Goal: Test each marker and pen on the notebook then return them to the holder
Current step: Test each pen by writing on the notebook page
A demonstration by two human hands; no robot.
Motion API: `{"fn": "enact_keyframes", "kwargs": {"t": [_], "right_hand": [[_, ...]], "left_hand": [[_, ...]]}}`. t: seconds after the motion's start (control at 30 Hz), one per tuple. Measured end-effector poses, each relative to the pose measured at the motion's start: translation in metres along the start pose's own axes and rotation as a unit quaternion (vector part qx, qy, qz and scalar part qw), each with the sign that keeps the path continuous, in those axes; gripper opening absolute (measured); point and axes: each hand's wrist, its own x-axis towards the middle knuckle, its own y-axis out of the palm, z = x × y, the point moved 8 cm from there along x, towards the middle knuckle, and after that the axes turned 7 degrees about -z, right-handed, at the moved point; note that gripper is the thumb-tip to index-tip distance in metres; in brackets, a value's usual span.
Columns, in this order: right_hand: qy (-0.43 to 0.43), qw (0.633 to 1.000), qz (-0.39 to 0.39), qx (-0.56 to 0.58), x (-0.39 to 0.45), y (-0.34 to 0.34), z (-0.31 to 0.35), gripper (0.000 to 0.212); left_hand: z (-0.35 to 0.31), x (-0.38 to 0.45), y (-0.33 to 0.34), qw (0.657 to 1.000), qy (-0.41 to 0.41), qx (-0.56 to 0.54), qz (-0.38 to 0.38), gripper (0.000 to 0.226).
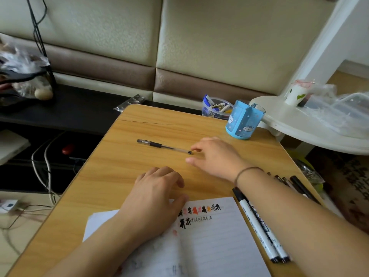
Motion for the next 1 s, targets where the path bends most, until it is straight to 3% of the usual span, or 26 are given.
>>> {"fn": "enact_keyframes", "kwargs": {"t": [0.1,0.2,0.27,0.33,0.43,0.53,0.6,0.67,0.8,1.0], "right_hand": [[0.039,0.999,-0.014,0.030,0.015,0.014,0.005,0.033],[0.046,0.997,-0.054,0.016,0.003,0.004,0.005,0.021],[0.052,0.992,-0.099,0.057,-0.021,-0.016,-0.001,0.017],[0.052,0.978,-0.145,0.140,-0.054,-0.042,-0.007,0.011],[0.097,0.903,-0.205,0.365,-0.105,-0.070,-0.021,0.007],[0.112,0.758,-0.229,0.600,-0.136,-0.065,-0.022,0.021],[0.065,0.707,-0.221,0.668,-0.143,-0.055,-0.005,0.037],[0.020,0.721,-0.218,0.657,-0.144,-0.044,0.010,0.047],[0.017,0.766,-0.221,0.603,-0.142,-0.030,0.025,0.038],[0.007,0.741,-0.192,0.644,-0.144,-0.022,0.022,0.032]], "left_hand": [[0.001,0.000,-0.002,1.000,-0.008,-0.003,-0.008,0.035],[0.005,0.000,-0.011,0.998,-0.027,0.014,-0.052,0.053],[0.009,0.002,-0.021,0.992,-0.047,0.054,-0.102,0.066],[0.009,0.003,-0.031,0.985,-0.053,0.090,-0.140,0.063],[-0.005,0.005,-0.033,0.991,0.014,0.063,-0.120,0.040],[-0.027,-0.002,-0.017,0.994,0.098,-0.031,-0.028,0.037],[-0.040,-0.006,-0.015,0.988,0.149,-0.018,-0.023,0.031],[-0.044,-0.006,-0.018,0.984,0.172,0.009,-0.039,0.030],[-0.053,-0.010,-0.016,0.976,0.213,-0.036,0.023,0.022],[-0.053,-0.015,-0.011,0.963,0.233,-0.101,0.091,0.029]]}}
